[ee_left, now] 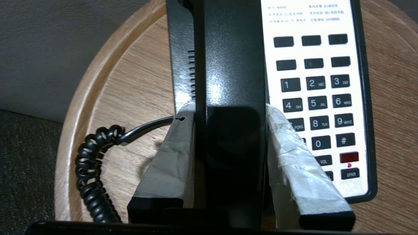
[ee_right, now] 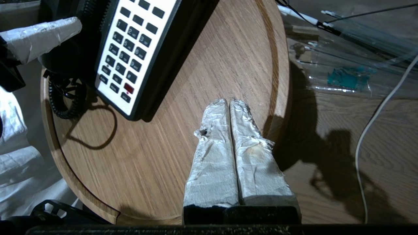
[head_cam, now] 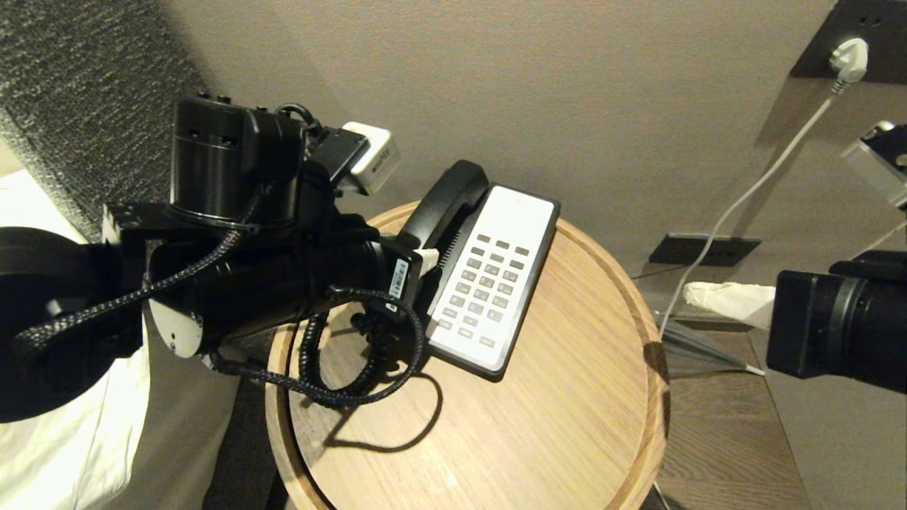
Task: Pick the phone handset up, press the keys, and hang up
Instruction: Put the handset back
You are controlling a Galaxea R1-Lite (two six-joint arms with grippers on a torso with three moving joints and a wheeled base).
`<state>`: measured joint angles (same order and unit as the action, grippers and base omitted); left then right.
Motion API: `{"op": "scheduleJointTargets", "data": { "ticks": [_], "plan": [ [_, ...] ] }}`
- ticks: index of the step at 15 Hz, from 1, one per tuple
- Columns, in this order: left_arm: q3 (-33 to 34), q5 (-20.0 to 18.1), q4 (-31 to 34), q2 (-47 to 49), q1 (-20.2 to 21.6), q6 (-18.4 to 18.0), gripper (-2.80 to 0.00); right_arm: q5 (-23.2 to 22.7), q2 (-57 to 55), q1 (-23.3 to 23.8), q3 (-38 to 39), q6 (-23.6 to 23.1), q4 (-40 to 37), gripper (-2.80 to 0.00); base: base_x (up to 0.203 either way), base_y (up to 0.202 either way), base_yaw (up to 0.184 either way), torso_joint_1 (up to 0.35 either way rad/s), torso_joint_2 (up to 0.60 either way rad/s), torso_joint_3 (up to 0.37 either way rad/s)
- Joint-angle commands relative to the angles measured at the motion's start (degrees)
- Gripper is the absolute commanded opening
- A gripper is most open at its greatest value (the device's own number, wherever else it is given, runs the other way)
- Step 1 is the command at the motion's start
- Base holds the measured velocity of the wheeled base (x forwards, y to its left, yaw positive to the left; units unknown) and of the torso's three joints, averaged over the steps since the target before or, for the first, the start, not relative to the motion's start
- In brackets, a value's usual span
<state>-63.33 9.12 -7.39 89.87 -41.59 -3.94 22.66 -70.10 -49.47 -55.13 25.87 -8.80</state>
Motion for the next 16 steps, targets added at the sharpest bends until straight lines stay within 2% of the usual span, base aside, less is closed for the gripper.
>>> {"op": "scheduleJointTargets", "data": {
  "ticks": [1, 13, 14, 16],
  "plan": [
    [0.5, 0.0, 0.4, 0.7, 0.0, 0.0, -2.80, 0.1, -0.1, 0.0, 0.1, 0.1, -0.1, -2.80, 0.000, 0.000, 0.000, 0.000, 0.00, 0.000],
    [0.3, -0.1, 0.2, 1.7, 0.1, 0.7, -2.80, -0.1, 0.0, 0.0, 0.5, 0.1, 0.0, -2.80, 0.000, 0.000, 0.000, 0.000, 0.00, 0.000],
    [-0.3, -0.1, -0.4, 2.0, 0.1, 0.8, 0.00, -0.1, 0.0, 0.0, 0.6, 0.1, 0.0, -2.80, 0.000, 0.000, 0.000, 0.000, 0.00, 0.000],
    [-2.3, -0.1, -0.6, 1.6, 0.1, 1.2, 0.00, -0.2, 0.4, 0.0, 1.4, 0.1, 0.0, -2.80, 0.000, 0.000, 0.000, 0.000, 0.00, 0.000]
  ]
}}
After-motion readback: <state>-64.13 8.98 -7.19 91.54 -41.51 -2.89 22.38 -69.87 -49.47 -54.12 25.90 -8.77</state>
